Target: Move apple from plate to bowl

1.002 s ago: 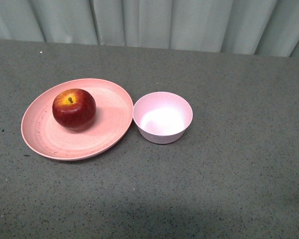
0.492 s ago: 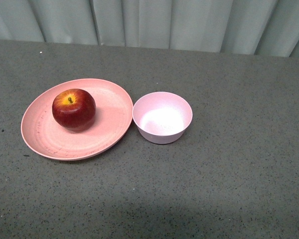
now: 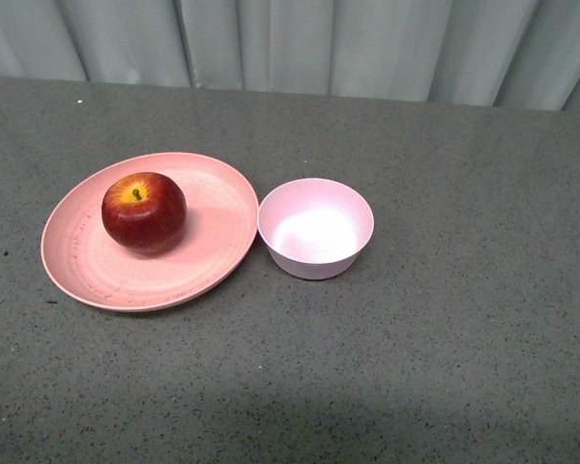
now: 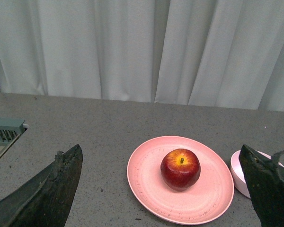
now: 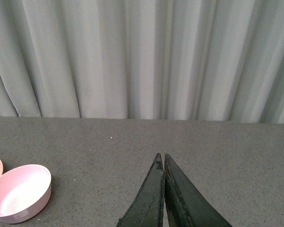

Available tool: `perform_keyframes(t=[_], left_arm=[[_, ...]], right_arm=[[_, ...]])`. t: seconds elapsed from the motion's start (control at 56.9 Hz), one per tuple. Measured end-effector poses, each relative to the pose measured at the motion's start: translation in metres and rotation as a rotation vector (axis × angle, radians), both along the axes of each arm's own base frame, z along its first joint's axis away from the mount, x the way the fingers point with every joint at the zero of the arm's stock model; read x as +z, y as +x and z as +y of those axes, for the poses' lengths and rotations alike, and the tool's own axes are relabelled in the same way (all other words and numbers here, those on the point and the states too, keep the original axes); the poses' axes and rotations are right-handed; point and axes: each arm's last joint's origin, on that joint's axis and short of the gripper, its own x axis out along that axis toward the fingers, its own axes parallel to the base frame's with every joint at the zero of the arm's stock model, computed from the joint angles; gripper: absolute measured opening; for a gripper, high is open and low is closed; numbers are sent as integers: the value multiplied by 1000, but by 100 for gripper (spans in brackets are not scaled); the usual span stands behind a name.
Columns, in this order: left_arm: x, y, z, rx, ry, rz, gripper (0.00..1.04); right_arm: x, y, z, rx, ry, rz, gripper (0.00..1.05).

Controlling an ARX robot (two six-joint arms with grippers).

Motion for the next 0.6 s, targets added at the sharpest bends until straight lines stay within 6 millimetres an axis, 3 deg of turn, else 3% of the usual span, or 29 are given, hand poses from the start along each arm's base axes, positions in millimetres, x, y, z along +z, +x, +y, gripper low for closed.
perform_keyframes(t=[0.598], left_arm=[[0, 0, 0, 0, 0, 0, 98]], right_arm=[[-3, -15, 0, 2, 0, 6, 1]])
